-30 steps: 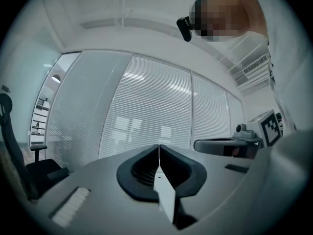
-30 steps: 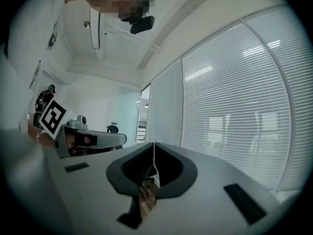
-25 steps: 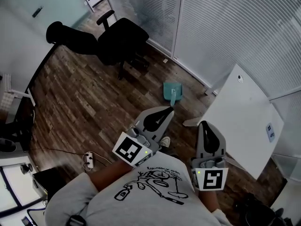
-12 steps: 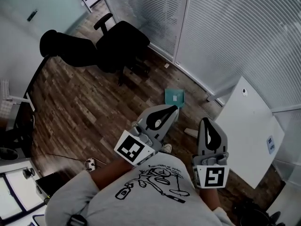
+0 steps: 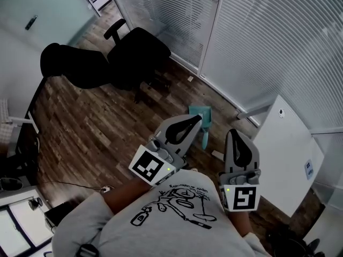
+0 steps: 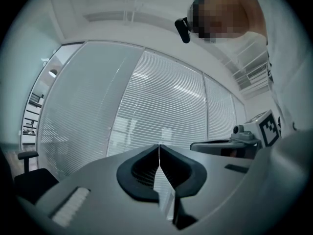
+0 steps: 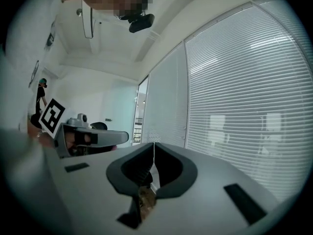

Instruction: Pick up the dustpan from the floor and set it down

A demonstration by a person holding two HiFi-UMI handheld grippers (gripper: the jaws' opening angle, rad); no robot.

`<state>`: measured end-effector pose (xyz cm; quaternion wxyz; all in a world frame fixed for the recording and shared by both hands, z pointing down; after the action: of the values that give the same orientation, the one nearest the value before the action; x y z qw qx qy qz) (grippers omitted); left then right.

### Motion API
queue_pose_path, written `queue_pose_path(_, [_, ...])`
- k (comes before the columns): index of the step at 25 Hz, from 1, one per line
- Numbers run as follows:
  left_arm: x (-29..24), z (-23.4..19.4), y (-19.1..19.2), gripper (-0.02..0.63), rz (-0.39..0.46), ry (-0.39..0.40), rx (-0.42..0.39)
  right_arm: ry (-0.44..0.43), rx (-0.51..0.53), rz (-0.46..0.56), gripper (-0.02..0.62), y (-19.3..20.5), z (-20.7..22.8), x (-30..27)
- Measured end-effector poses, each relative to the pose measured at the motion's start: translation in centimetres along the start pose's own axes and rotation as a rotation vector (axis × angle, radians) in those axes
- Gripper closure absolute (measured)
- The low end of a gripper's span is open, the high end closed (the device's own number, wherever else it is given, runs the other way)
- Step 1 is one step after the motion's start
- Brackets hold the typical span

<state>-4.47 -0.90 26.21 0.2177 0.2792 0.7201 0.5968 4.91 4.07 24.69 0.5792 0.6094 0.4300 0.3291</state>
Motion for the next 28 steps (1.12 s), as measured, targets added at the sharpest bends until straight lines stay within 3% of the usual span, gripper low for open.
queue_pose_path(11, [-0.5,-3.1,0.6,0.604,-0.018,-0.034,0.019,-0.016,-0.057,-0.033,0.589,1.1,-0.3,-3.2])
queue_pose_path(28, [-7.2,3.6,-0.1,0.604,0.023,-0.077,0.004,-0.046,-0.001,-0.006,0.589,1.0,8.9,1.6])
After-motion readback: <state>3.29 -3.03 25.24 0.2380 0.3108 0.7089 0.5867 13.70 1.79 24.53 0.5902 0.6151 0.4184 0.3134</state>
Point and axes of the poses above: the fingertips, and each gripper's own axes: x backward along the fingers, z to its right, y out of its underside, the point moved 2 cm from there along x, backward along the fingers, and after that the axes turned 13 degrees about -y, right-handed, at the moved point
